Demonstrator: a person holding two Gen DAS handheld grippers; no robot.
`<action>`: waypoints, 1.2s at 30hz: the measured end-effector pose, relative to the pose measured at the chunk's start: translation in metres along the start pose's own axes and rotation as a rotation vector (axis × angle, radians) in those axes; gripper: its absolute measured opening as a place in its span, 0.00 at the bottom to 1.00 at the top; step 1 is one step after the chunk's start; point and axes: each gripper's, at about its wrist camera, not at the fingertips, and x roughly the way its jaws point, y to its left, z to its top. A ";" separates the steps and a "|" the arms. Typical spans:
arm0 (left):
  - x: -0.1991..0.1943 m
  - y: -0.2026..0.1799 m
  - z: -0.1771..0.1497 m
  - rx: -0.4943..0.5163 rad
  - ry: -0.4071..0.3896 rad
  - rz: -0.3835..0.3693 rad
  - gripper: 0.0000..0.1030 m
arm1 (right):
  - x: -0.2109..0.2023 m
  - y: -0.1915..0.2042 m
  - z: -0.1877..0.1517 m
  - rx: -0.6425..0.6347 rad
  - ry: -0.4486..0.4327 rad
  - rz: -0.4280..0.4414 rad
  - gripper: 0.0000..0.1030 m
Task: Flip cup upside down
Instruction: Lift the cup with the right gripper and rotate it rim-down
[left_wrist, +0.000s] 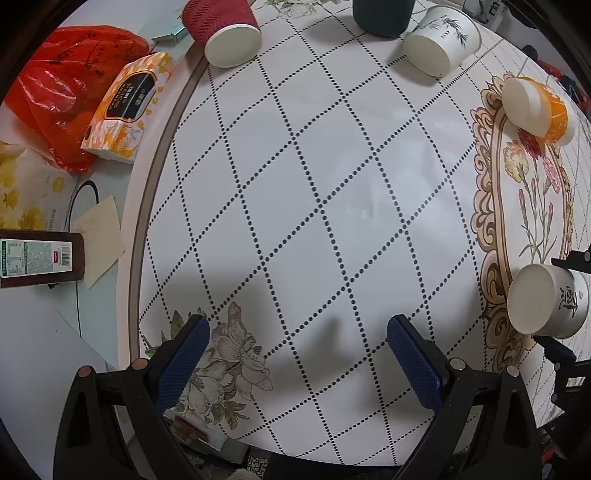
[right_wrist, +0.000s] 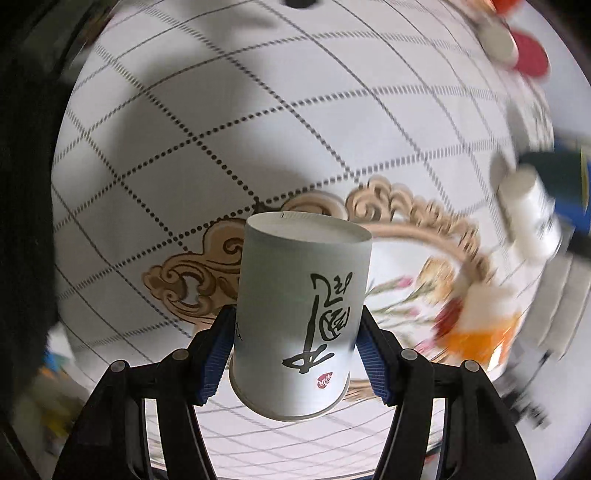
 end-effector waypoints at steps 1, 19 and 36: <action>0.001 -0.001 0.000 0.003 0.000 0.000 0.96 | 0.002 -0.002 -0.002 0.035 0.004 0.020 0.64; 0.002 -0.010 -0.004 0.026 -0.004 -0.006 0.96 | 0.048 -0.075 -0.039 0.648 0.060 0.430 0.64; 0.004 -0.020 -0.018 0.041 -0.005 -0.005 0.96 | 0.081 -0.090 -0.066 0.864 0.136 0.550 0.79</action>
